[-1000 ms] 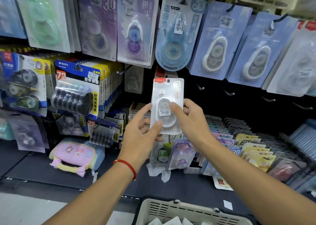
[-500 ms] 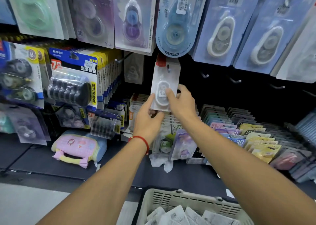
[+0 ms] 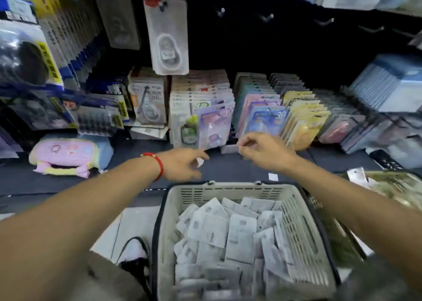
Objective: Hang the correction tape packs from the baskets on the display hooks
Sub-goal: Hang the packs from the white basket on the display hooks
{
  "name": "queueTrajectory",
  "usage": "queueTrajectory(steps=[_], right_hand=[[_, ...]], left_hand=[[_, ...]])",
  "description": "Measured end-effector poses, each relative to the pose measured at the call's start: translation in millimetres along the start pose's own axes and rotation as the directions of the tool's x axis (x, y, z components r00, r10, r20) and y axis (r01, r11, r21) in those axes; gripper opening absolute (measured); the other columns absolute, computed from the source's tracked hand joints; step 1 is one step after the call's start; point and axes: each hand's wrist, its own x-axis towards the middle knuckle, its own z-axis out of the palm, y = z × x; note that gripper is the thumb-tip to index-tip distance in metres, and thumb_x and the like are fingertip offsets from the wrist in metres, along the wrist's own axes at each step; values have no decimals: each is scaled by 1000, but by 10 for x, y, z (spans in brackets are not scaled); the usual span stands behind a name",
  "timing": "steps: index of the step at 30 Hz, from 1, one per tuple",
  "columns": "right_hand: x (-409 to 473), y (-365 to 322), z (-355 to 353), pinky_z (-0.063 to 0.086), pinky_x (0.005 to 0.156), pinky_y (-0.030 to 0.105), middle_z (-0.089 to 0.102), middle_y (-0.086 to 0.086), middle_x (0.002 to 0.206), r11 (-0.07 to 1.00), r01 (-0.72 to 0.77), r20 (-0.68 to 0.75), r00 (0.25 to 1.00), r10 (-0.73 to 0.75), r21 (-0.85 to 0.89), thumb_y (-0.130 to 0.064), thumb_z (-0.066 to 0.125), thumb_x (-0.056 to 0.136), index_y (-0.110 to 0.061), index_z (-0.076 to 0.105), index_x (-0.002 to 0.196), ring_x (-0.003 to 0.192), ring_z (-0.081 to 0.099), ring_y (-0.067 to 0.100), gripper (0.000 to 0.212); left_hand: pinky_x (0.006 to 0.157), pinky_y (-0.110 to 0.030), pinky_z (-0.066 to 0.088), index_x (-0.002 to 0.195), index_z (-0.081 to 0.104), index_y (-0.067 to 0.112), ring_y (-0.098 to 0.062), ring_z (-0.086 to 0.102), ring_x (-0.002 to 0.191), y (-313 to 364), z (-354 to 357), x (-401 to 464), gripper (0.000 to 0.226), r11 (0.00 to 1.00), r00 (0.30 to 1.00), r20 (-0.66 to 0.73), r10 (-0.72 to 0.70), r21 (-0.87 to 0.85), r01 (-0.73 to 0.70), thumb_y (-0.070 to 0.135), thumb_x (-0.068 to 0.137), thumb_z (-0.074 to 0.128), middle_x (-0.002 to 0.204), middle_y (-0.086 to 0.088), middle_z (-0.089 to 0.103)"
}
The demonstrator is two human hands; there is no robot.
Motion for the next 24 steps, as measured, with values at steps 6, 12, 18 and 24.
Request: queueTrajectory(steps=[6, 12, 18, 24], right_hand=[[-809, 1070, 144, 45, 92, 26, 71, -2, 120, 843, -42, 399, 868, 297, -536, -28, 64, 99, -20, 68, 124, 117, 65, 23, 26], [-1297, 1612, 676, 42, 115, 41, 33, 3, 166, 814, 164, 651, 694, 306, -557, -27, 72, 96, -29, 33, 162, 146, 41, 26, 77], [-1499, 1750, 958, 38, 116, 45, 17, 7, 172, 634, 454, 657, 746, 113, -625, -11, 73, 89, -25, 45, 149, 154, 26, 29, 67], [-1279, 1690, 637, 49, 90, 36, 66, -6, 114, 902, 65, 394, 911, 120, -427, -48, 82, 82, -30, 60, 109, 113, 62, 22, 39]], left_hand=[[106, -31, 42, 156, 45, 23, -28, 52, 136, 175, 1058, -2, 55, 913, 908, 405, -111, 403, -68, 28, 103, 60, 151, -8, 55], [108, -37, 46, 148, 52, 24, -29, 55, 133, 215, 2203, 42, 50, 967, 895, 409, -179, 241, 83, 33, 101, 63, 148, -9, 56], [95, -27, 44, 125, 68, 22, -25, 60, 123, 151, 2828, -72, 29, 972, 934, 270, -233, 98, 214, 25, 97, 69, 134, -7, 60], [89, -26, 47, 117, 72, 22, -20, 61, 103, 66, 2570, -127, 22, 953, 967, 99, -235, -174, 250, 13, 97, 72, 108, 1, 60]])
